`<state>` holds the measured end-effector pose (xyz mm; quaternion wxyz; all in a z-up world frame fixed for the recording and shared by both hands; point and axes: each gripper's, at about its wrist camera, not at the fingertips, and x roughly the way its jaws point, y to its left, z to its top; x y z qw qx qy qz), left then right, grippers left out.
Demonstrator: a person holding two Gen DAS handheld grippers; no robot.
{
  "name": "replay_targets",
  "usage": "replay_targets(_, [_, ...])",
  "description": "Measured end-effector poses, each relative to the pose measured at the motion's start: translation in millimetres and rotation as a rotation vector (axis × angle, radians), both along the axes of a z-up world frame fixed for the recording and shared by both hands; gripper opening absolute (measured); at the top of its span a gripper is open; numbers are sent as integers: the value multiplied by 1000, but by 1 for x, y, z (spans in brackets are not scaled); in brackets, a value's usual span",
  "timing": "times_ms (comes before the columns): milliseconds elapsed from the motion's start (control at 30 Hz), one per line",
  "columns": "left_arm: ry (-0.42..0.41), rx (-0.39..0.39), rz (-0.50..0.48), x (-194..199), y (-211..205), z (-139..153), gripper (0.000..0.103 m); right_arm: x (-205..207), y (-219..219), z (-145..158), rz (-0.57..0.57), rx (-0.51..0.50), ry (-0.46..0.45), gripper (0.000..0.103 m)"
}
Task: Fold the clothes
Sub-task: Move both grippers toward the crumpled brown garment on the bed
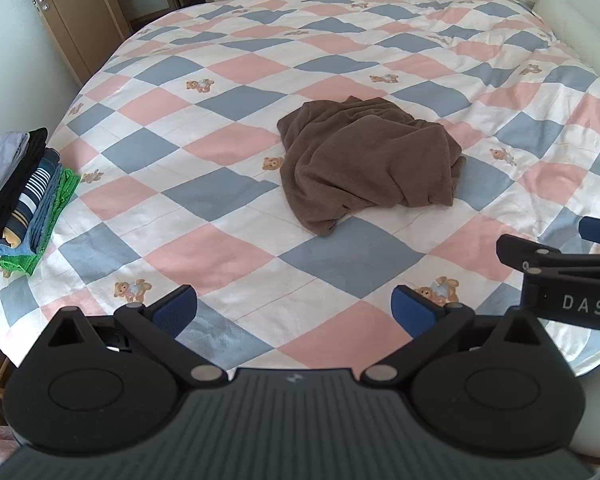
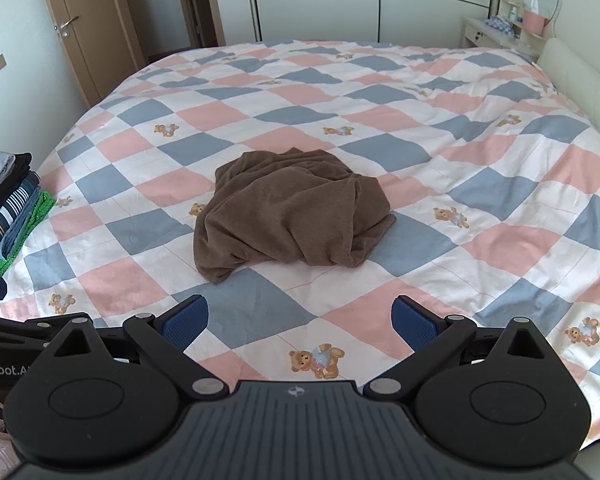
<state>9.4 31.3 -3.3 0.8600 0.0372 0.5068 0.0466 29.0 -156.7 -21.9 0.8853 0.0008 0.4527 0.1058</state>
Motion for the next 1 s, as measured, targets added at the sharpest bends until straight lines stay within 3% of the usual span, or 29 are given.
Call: replay_targets(1000, [7, -4, -17, 4, 28, -4, 102, 2, 23, -1, -32, -11, 5, 101])
